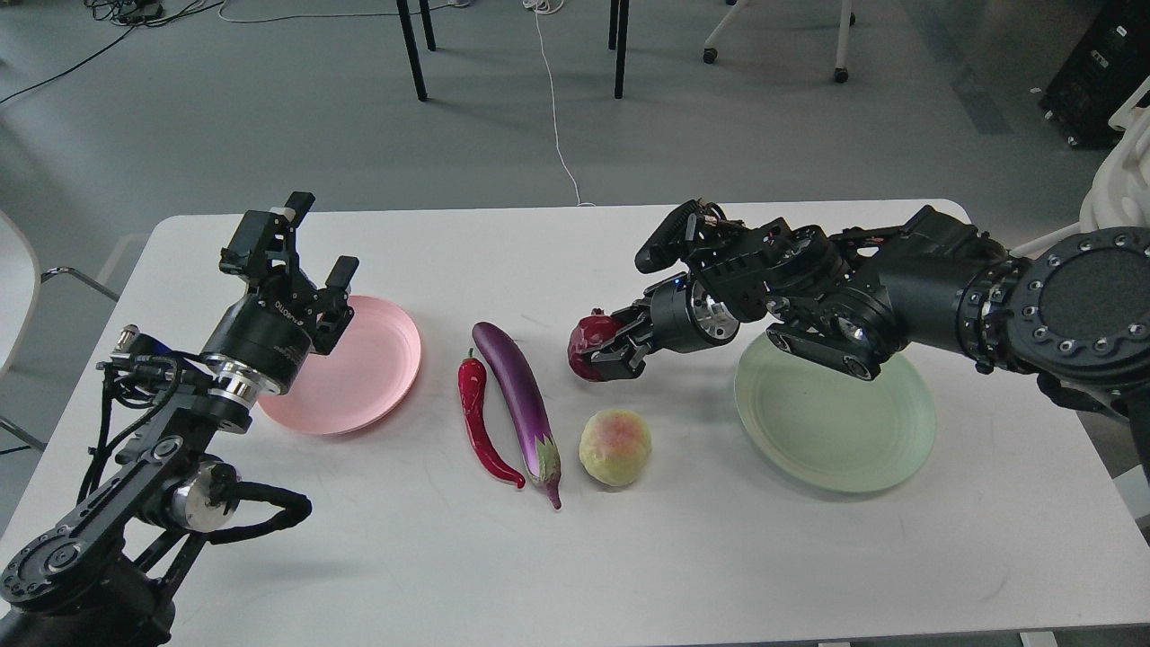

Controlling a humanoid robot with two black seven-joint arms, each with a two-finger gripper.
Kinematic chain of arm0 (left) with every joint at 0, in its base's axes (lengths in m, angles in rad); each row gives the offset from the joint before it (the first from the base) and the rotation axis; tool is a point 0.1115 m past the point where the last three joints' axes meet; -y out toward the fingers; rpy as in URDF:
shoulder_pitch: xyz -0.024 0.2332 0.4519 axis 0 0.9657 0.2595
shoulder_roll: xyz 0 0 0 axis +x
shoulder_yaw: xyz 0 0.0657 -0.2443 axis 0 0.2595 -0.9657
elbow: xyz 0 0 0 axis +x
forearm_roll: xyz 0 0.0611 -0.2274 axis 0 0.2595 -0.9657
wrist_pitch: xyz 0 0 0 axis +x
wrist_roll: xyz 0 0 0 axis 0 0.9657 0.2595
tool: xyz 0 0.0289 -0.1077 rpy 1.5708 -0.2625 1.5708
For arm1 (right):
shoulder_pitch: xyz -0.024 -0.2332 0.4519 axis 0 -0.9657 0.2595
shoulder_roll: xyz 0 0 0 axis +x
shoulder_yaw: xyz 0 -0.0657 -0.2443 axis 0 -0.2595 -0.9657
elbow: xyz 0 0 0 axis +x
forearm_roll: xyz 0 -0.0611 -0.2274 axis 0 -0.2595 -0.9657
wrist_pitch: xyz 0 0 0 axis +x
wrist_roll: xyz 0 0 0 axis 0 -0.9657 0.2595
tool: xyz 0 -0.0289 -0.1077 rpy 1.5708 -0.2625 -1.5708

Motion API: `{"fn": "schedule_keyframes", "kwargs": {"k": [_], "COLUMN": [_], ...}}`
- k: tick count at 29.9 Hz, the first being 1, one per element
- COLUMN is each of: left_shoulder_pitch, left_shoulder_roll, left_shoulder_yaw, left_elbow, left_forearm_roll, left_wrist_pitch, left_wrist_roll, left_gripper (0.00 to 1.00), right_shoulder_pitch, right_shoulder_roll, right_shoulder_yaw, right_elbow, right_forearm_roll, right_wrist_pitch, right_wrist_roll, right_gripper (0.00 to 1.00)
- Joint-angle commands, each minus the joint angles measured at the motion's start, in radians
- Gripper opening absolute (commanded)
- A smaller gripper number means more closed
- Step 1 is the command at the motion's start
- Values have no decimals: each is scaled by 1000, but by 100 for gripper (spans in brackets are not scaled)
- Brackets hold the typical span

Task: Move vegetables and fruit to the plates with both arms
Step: 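Carry the pomegranate onto the green plate and release it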

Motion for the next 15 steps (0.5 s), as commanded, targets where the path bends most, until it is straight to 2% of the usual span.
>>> {"fn": "schedule_keyframes", "kwargs": {"k": [1, 4, 10, 15], "left_shoulder_pitch": [0, 0, 0, 0], "left_shoulder_roll": [3, 2, 2, -3], "left_shoulder_yaw": [2, 3, 3, 9], "left_elbow": [-14, -15, -17, -18], "left_forearm_roll": [0, 0, -1, 0], "left_wrist_pitch": [0, 0, 0, 0], "left_wrist_roll": [1, 1, 1, 1], "left_gripper": [100, 100, 100, 100], "right_shoulder_pitch": [111, 166, 166, 113], "right_shoulder_roll": [-142, -287, -573, -700], "right_shoulder_yaw": [-6, -14, -28, -76], "right_elbow": [116, 209, 348, 361], "right_forearm_roll": [-19, -135, -350, -412], "right_wrist_pitch": [2, 2, 4, 4], "right_wrist_roll": [0, 0, 0, 0], "right_gripper": [33, 34, 34, 34]}}
